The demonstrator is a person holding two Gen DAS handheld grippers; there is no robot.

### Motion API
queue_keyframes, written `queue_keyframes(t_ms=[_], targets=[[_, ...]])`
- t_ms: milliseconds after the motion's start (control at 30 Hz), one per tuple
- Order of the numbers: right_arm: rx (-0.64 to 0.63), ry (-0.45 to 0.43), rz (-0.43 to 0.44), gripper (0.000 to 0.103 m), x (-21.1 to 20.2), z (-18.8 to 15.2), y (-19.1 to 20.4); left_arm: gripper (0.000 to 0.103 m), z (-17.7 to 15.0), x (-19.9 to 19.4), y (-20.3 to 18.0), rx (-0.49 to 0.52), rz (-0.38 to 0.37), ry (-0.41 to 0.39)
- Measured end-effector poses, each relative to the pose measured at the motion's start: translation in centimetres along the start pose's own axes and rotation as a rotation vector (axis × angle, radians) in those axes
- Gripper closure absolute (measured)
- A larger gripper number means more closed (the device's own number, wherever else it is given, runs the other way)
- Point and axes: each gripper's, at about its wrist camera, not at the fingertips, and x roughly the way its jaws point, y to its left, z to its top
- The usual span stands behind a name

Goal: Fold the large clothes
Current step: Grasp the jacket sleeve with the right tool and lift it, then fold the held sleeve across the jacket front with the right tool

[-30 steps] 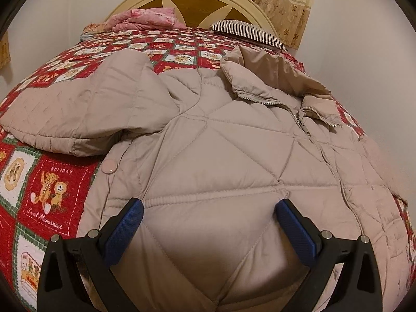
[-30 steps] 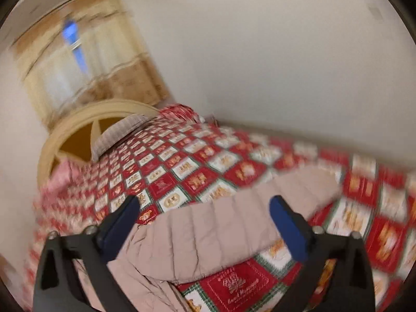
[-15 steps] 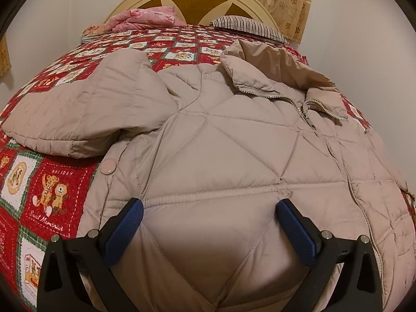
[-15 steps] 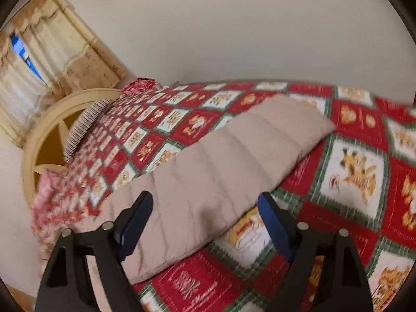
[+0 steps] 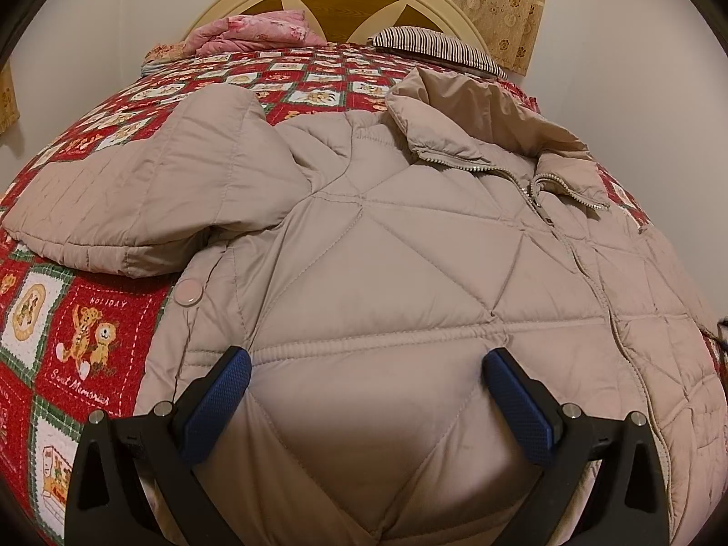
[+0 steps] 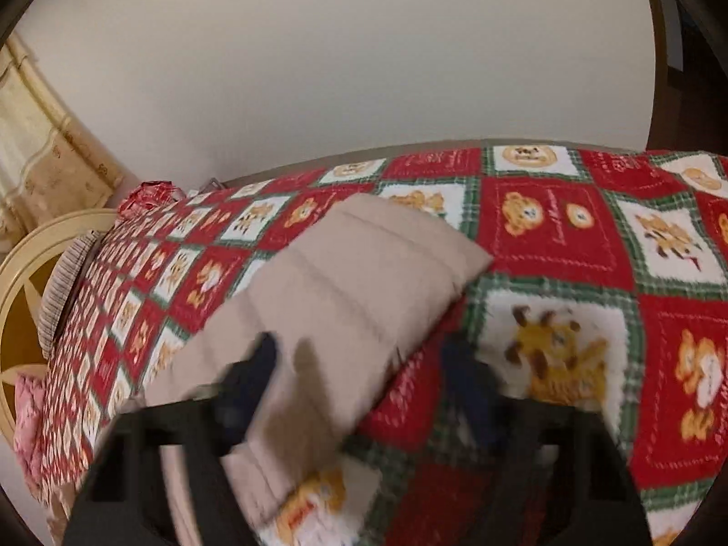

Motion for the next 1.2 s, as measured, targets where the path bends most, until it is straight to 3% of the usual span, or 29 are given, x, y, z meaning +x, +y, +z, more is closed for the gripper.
queue_keyframes(t_ms=[33,100,200,300,467,567,700,933,1000,1067,1100,1133,1200], targets=[[0.000,0.023,0.013,0.086,0.6,0.4,0.0,0.001,0.0,0.0,0.0,0.001,0.001,0.000],[-0.013,0.017,0.044,0.091,-0.6,0.3,-0.1,0.001,0.0,0.0,0.0,0.001,0.001,0.000],[-0.110,-0.063,0.133,0.092,-4.3,0.1,1.6,0.001,0.0,0.0,0.1,0.001,0.000,-0.001],[-0.243,-0.131,0.282,0.093,-9.2,-0.8,5.0,0.001,0.0,0.0,0.0,0.001,0.000,0.000],[-0.499,-0.161,0.516,0.093,-17.3,-6.1,12.4,0.001,0.0,0.0,0.1,-0.005,-0.006,-0.002],[-0.665,-0.110,0.624,0.093,-20.7,-11.8,16.4,0.001,0.0,-0.1,0.2,-0.010,-0.012,-0.004],[-0.833,0.026,0.750,0.093,-22.7,-20.9,20.8,0.001,0.0,-0.1,0.4,-0.016,-0.021,-0.006],[-0.994,0.286,0.814,0.092,-19.2,-33.5,24.5,0.001,0.0,-0.5,1.0,-0.049,-0.058,-0.023],[-1.025,0.357,0.787,0.088,-17.4,-35.7,24.5,0.001,0.1,-0.5,1.0,-0.054,-0.063,-0.025],[-1.042,0.443,0.749,0.071,-16.0,-37.2,24.6,0.001,0.1,-0.5,0.9,-0.055,-0.064,-0.026],[-1.011,0.447,0.730,0.051,-15.9,-37.7,24.6,0.001,0.1,-0.5,1.0,-0.055,-0.064,-0.026],[-0.987,0.467,0.765,0.039,-16.4,-37.9,24.4,0.001,0.1,-0.5,1.0,-0.056,-0.065,-0.026],[-0.964,0.449,0.822,0.036,-17.9,-37.1,24.0,0.001,0.2,-0.5,1.0,-0.057,-0.066,-0.026]])
